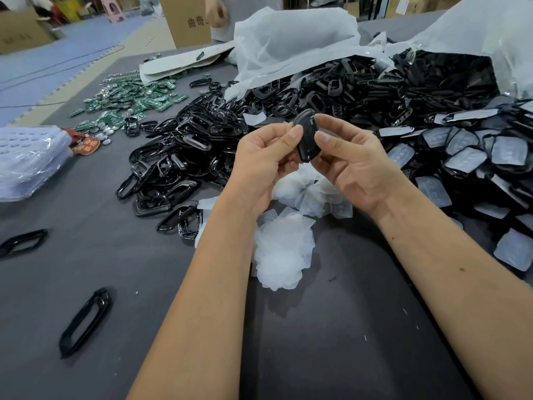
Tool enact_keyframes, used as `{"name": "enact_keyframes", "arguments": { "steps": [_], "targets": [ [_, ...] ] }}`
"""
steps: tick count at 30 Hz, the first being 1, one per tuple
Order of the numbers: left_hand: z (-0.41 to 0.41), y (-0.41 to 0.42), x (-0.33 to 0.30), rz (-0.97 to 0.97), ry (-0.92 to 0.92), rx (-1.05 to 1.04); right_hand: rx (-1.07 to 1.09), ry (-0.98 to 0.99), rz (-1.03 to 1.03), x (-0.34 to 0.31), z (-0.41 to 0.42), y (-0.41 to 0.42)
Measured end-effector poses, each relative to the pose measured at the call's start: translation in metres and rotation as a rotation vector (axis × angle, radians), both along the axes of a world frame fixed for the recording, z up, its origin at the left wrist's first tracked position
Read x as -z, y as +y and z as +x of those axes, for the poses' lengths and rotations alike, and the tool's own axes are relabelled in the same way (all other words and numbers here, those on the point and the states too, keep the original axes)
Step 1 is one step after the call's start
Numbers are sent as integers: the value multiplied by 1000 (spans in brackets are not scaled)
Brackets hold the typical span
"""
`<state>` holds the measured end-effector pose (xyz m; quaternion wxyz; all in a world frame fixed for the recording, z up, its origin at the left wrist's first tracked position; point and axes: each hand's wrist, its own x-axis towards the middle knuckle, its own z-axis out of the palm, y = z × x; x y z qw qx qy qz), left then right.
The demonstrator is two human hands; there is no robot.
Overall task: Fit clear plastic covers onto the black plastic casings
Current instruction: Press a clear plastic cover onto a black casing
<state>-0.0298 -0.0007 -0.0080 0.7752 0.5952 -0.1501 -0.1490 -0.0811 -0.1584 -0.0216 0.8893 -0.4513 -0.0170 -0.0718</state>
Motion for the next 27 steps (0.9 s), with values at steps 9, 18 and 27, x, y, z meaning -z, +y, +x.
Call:
{"name": "enact_keyframes", "arguments": {
  "steps": [9, 18, 27],
  "targets": [
    [-1, -8, -2, -47, 76, -8, 54, 33, 17, -1, 1, -4],
    [-1, -4, -2, 46, 59, -26, 16, 41, 13, 1, 1, -5],
    [-3, -4, -8, 25, 62, 4, 44, 20, 13, -4, -3, -6]
  ]
}}
